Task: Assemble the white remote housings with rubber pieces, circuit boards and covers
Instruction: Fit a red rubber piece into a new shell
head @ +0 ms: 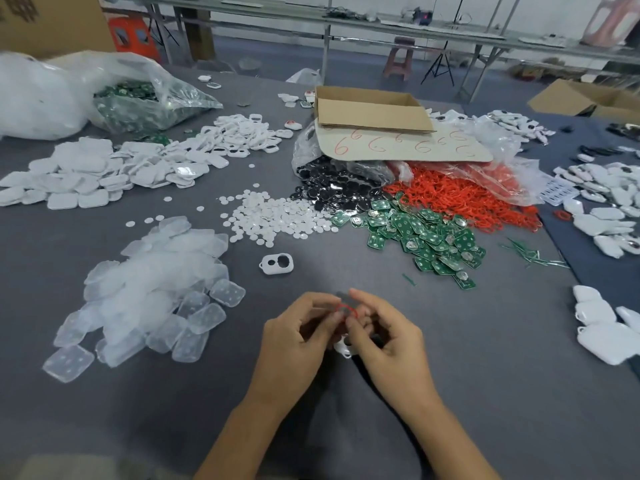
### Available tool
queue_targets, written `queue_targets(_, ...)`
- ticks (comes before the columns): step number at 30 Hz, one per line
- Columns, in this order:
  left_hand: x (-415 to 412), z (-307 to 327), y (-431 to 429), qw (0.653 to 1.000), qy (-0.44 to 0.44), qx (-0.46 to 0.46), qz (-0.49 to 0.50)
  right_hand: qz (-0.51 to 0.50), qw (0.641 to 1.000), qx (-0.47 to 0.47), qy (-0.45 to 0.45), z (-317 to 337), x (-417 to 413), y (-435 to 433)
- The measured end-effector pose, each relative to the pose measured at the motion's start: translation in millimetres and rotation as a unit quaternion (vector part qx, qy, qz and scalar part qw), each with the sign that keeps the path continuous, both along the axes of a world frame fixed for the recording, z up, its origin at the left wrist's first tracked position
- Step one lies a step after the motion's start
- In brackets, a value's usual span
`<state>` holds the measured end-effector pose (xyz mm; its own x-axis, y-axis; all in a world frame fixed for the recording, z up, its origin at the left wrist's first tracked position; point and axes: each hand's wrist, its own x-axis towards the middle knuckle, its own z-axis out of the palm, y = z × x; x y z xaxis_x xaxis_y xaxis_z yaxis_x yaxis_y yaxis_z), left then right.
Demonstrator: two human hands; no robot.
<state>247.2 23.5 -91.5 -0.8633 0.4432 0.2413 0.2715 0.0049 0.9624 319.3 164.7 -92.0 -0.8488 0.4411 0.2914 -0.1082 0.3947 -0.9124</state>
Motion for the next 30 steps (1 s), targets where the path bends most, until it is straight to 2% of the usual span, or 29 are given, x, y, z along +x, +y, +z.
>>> queue_targets(3, 0.2, 0.2, -1.0, 1.000, -0.002, -0.005, 0.011, 0.009, 1.000, 0.015, -0.008, 0.6, -0.2, -1.1)
queue_targets(7, 0.8, 1.6, -0.2, 1.000, -0.006, -0.003, 0.009, 0.024, 0.997, -0.068, 0.002, 2.0, 0.9, 0.6)
queue_targets(10, 0.8, 2.7, 0.4, 1.000, 0.002, -0.006, 0.008, 0.028, 0.995, -0.095, 0.009, 3.8, 0.2, 0.6)
queue_targets(16, 2.2, 3.5, 2.0, 1.000, 0.016, -0.009, 0.007, 0.008, 0.995, -0.097, 0.015, 4.6, 0.2, -1.6)
queue_targets(23, 3.1, 3.3, -0.7, 1.000, 0.021, -0.019, 0.009, 0.007, 1.000, 0.002, 0.019, 6.7, 3.1, -2.5)
queue_targets(30, 5.1, 5.1, -0.8, 0.999, 0.039, -0.028, 0.010, 0.033, 0.997, -0.069, -0.004, 6.7, 2.3, 1.0)
